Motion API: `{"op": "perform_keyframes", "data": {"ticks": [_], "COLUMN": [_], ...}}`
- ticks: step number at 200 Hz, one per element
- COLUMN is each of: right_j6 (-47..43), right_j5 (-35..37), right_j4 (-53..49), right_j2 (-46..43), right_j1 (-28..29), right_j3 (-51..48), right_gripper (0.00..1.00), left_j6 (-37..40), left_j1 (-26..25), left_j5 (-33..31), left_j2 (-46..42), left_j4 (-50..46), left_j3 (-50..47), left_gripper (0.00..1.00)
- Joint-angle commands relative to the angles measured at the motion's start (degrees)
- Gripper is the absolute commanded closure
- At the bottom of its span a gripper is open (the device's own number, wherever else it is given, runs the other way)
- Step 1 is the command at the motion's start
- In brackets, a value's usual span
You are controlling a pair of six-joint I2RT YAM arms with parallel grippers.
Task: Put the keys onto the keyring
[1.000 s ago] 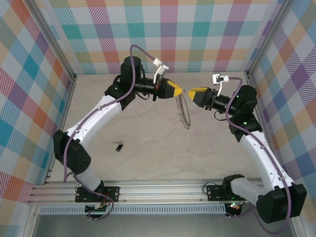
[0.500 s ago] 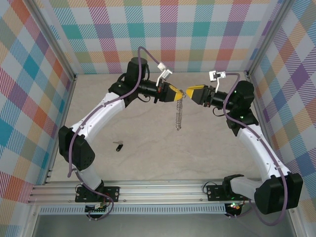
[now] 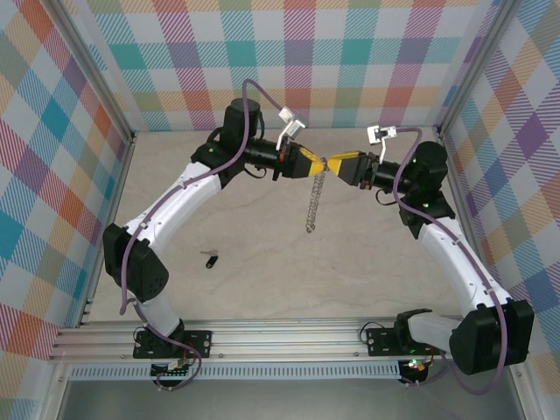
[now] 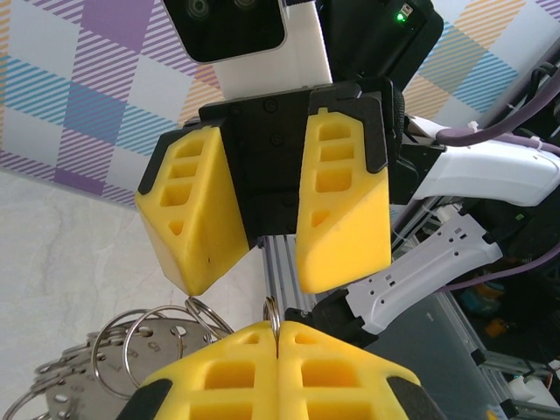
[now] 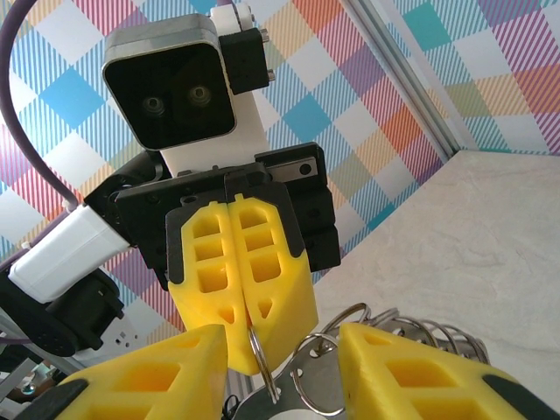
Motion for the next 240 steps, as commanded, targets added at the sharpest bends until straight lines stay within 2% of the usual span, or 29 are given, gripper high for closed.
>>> {"op": "perform_keyframes", "data": {"ticks": [1, 71, 179, 240], "right_j6": [-1.17, -2.48, 0.15, -1.29], "right_j5": [-0.33, 1.54, -0.81, -1.47], "right_j4": [0.46, -3.05, 0.90, -0.62], "right_j2": [-1.61, -5.12, -1.35, -0.85], "right_j1": [-0.11, -0.21, 0.23, 1.37], "right_j3": [-0.24, -0.41, -0.94, -0.41], "right_gripper": [0.60, 0.63, 0.68, 0.75], "left_j6": [1.04, 1.23, 1.17, 0.97], "left_j1": [0.13, 0.13, 0.04, -0.22], "left_j5": [1.53, 1.79, 1.79, 1.53], "left_j2": [0.05, 0.05, 0.25, 0.88], "left_j4": [0.12, -0.11, -0.05, -0.15], "left_j3": [2.16, 2.07, 2.43, 3.34], "left_gripper": [1.00, 1.00, 1.00, 1.00]}}
